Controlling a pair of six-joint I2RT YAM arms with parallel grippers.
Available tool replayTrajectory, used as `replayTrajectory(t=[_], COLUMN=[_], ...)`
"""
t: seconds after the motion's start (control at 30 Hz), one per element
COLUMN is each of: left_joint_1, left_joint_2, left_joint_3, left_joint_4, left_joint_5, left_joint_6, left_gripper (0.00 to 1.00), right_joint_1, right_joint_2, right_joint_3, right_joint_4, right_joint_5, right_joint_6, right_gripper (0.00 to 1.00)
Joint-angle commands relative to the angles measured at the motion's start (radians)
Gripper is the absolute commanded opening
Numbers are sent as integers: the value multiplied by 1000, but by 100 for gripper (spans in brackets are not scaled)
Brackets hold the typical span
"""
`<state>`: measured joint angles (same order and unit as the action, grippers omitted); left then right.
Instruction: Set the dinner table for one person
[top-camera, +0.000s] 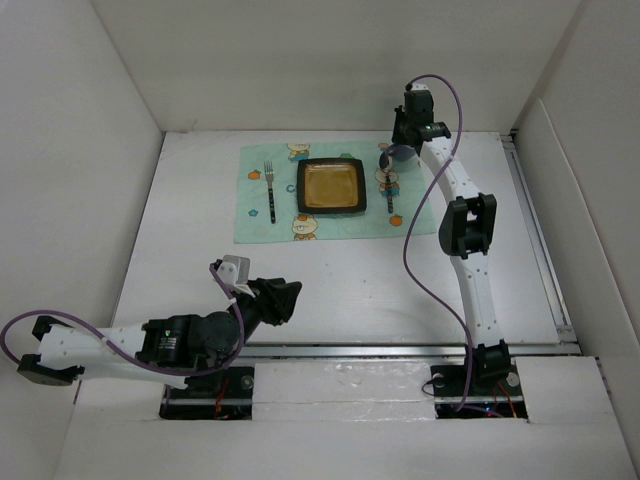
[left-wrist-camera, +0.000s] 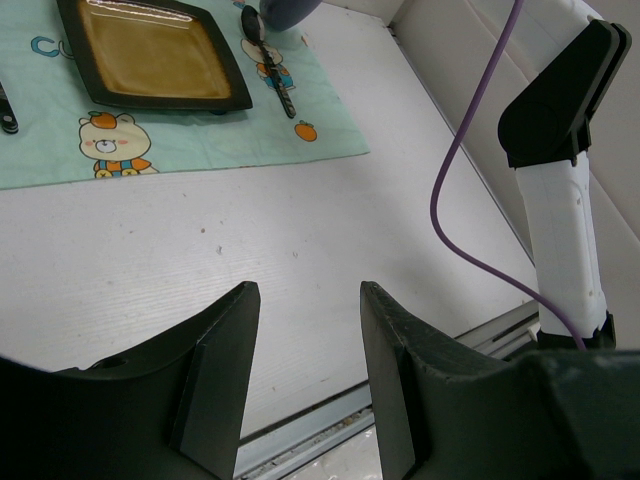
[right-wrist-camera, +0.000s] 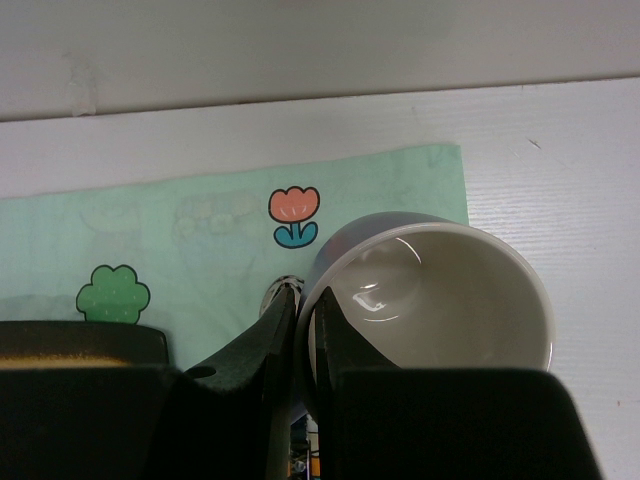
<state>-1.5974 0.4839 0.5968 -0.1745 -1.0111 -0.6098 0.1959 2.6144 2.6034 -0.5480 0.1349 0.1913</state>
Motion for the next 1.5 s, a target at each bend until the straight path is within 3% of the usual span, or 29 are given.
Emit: replayTrajectory(t=[0.0,0.1,0.43,0.47,0.6,0.7,0.9,1.07,1.13,1.3,1.33,1.47], left_joint_1=[-6,-6,-6,-6,-6,-6,-6,-6,-6,-6,-6,-6], left_joint_2=[16,21,12,13,22,24,22,39,64,91,91,78], left_joint_3=[20,18,18,17,23,24,34,80,131,224,244,293], left_joint_4=[29,20,0,0,-10,-16,-16,-52,-147,-246,-232,-169], left_joint_5=[-35,-38,-41,-43,-38,-34,-23,-49,-82,-156,-162,-172], left_joint_6=[2,-13,-42,-44,-53,-65,-87,-108,-180,-252,-246,-132], left_gripper=[41,41,41,41,41,41,41,44,49,61,63,70], right_joint_1=[-9,-9,-18,-18,-18,-18,-18,-27,-27,-18,-18,-9], right_joint_2=[13,22,27,26,16,-14,-115,-272,-342,-696,-761,-1106], right_joint_3=[47,60,43,40,32,11,-54,-156,-199,-469,-529,-877], right_joint_4=[138,144,171,171,172,180,191,189,195,229,246,345], right_joint_5=[15,12,37,40,38,40,61,45,20,-26,-52,-210], right_joint_6=[19,34,62,66,77,80,79,68,65,54,53,62], right_gripper=[7,12,15,17,41,48,51,55,63,71,100,100])
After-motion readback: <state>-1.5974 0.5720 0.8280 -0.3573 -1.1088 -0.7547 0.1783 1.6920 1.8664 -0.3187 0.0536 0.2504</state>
